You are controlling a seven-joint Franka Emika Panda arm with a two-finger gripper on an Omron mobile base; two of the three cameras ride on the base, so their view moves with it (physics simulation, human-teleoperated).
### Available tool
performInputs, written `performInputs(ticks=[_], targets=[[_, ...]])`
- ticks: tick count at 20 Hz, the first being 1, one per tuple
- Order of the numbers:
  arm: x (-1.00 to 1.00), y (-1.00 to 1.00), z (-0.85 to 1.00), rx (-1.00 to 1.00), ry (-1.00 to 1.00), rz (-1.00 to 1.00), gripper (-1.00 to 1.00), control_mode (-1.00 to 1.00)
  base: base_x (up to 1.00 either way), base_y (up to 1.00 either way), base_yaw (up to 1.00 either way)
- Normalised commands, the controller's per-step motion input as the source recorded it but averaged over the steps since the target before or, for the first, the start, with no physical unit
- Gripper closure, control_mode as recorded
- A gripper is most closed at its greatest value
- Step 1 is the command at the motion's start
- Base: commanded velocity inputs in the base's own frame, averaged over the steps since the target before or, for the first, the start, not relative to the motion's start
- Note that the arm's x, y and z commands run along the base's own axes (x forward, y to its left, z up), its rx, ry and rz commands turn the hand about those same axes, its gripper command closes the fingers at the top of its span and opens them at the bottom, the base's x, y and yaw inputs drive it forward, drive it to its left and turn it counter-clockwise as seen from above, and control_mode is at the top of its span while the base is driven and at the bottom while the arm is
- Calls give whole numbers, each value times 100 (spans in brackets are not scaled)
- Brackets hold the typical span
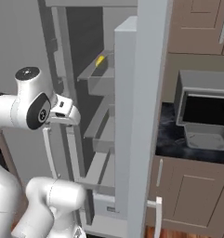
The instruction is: Take the corn and avocado out of the freezer and place them in the tupperware container on the counter. Then put the tupperware containing the vegetables back in the freezer.
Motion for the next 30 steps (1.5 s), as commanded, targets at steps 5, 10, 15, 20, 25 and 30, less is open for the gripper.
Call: performInputs(ticks=[5, 10, 15, 20, 25, 30], targets=[[0, 0, 0, 0, 0, 0, -100, 100, 42, -31, 2], [2, -41, 1, 0, -5, 0, -100, -100, 0, 0, 0], [2, -22, 16, 0, -23, 0, -100, -100, 0, 0, 0], [17, -14, 23, 0, -30, 0, -100, -100, 0, 0, 0], [49, -2, 29, 0, -20, 0, -100, -100, 0, 0, 0], [41, 0, 45, 0, -17, 0, -100, -100, 0, 0, 0]])
